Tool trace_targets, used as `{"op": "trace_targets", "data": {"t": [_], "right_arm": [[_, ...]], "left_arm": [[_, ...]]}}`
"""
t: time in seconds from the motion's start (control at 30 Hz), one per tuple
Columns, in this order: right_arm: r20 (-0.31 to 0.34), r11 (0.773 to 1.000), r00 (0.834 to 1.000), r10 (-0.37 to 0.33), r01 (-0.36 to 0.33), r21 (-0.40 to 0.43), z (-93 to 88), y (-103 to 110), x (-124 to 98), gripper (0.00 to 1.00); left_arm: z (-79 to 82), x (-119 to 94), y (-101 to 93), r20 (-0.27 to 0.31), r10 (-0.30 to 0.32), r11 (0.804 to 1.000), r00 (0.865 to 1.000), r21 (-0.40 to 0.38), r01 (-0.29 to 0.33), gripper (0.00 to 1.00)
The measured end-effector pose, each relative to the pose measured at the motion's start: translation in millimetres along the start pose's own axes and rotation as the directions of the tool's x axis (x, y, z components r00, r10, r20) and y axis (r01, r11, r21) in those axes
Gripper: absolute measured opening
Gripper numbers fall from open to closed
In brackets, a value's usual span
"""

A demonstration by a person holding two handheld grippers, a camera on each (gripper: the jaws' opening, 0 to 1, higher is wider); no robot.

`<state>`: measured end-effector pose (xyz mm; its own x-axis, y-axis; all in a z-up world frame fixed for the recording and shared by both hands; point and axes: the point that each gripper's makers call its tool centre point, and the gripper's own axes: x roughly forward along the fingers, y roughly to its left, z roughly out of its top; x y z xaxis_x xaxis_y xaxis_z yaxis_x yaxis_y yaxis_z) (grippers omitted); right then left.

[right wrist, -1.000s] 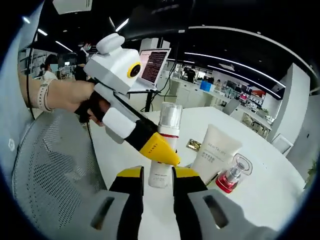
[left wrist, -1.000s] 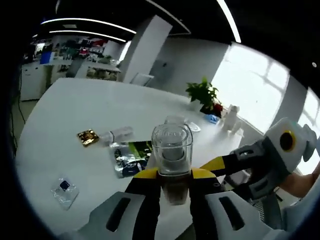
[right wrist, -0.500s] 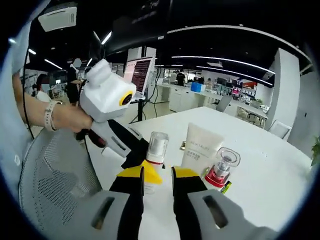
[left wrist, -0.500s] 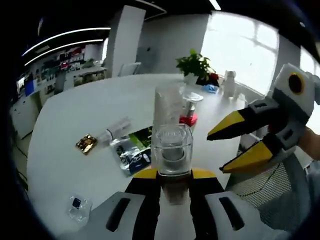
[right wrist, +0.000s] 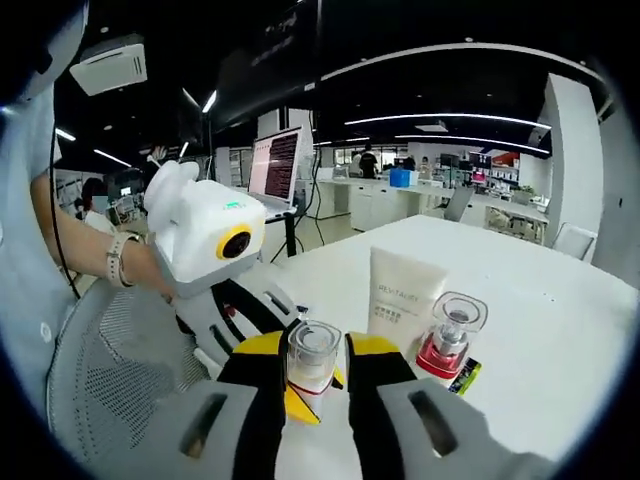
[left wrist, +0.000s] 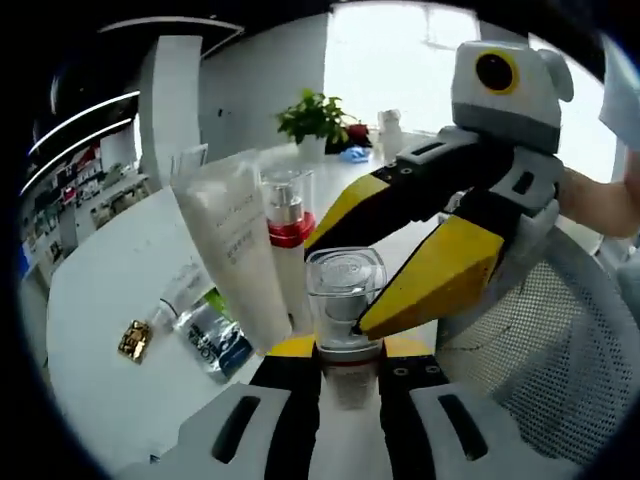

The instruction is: Arrange the skincare products in the storage area until every visible bottle or jar stands upright without overlapping.

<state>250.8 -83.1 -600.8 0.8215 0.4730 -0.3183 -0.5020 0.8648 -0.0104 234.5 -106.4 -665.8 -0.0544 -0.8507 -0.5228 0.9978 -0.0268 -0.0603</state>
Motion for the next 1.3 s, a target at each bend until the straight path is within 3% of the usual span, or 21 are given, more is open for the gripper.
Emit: {"op": "trace_targets", "data": {"t": [0.2,0.4,0.83,1.0,1.3], "right_arm": [[-0.001,1.000,1.000,0.028,-0.028,-0.009,-5.5,1.1,-0.3,0.23],[-0.006,0.999,0.999,0.037,-0.037,-0.007,-10.0,-3.2,-2.1,0.23],[-0.035,0.999,0.999,-0.037,0.037,0.005,-19.5,-17.8,-3.8,0.21],[-0.046,0.998,0.997,-0.058,0.059,0.033,-22.7,-24.2,-4.3,0.21],[-0.074,0.995,0.994,-0.084,0.087,0.038,-28.9,-31.5,-2.8,0.21]], "left_arm": [[1.4,4.5,-7.5,0.014,-0.081,0.996,0.997,0.038,0.080,0.18],[3.7,12.0,-7.8,0.026,-0.109,0.992,0.994,0.060,0.107,0.18],[6.6,27.9,-2.0,0.038,-0.057,0.992,0.998,0.113,0.053,0.20],[6.3,30.2,3.9,0.037,-0.025,0.991,0.999,0.133,0.020,0.25],[1.7,35.2,6.8,0.024,-0.012,0.993,1.000,0.116,0.009,0.20]]}}
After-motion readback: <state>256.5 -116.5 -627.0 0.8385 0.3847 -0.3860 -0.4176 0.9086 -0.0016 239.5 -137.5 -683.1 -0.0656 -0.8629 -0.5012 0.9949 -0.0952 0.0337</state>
